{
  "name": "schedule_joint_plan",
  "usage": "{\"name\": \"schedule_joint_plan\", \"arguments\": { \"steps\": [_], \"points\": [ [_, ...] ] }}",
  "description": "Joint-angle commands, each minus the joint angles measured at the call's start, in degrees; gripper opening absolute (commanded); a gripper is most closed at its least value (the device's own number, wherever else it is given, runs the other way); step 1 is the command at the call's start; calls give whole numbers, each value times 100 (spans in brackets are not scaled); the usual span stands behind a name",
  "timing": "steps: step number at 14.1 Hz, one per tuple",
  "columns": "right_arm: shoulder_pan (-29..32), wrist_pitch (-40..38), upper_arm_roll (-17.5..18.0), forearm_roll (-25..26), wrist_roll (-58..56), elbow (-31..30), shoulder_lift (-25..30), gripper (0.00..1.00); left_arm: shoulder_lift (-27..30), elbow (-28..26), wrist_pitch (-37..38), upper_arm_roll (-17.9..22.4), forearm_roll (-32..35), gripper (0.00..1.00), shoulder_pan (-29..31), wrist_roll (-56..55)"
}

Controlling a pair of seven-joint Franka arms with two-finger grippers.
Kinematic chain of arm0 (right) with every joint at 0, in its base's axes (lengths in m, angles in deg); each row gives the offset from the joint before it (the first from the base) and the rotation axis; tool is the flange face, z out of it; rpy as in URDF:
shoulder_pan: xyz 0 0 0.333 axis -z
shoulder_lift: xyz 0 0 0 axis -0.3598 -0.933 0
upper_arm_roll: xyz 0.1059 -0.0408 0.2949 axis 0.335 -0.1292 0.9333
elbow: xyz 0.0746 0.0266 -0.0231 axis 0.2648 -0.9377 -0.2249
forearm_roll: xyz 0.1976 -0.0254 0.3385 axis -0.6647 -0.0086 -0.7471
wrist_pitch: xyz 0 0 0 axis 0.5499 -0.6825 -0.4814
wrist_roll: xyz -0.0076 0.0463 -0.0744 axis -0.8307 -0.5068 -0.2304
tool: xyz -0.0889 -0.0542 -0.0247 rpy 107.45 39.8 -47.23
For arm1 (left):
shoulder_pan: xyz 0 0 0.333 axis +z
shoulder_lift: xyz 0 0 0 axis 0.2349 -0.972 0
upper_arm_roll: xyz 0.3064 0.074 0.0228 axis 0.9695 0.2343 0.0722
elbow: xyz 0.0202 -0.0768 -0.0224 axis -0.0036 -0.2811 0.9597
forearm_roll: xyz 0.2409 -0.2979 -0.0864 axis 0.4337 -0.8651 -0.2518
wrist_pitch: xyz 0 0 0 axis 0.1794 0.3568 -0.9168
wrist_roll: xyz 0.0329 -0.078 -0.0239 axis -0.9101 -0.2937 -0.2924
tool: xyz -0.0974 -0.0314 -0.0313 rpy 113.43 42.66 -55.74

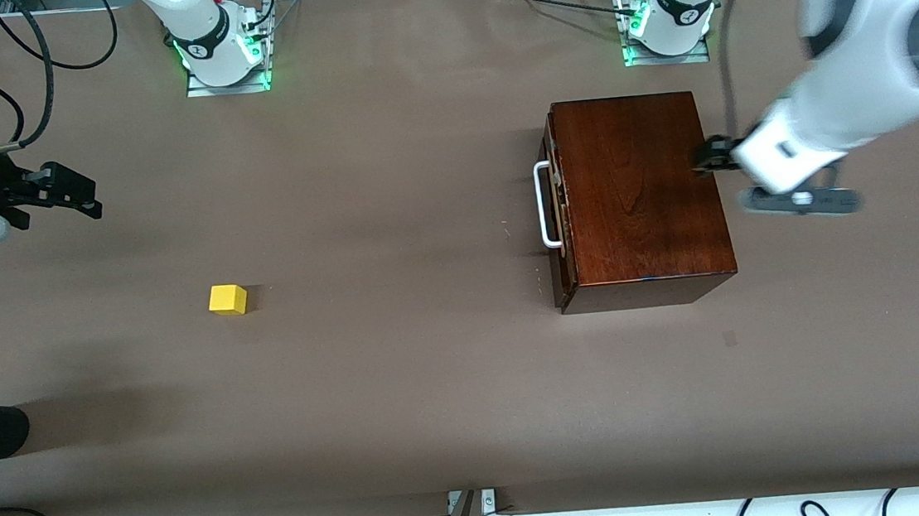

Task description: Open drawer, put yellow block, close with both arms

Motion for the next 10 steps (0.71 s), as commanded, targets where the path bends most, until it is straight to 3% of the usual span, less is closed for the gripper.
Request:
{"name": "schedule_joint_plan", "arguments": {
  "steps": [1,6,10],
  "points": [
    [25,-48,2,-80,-38,142,-65,100,-714,800,39,29,476,100,-815,-903],
    [25,-66,2,-89,-38,142,-57,100,-1445,1058,13,38,1040,100,-2108,-2802],
    [25,-48,2,-89,-55,142,-65,100,-2034,1067,-663,38,1285,100,-2689,-3244]
  ]
}}
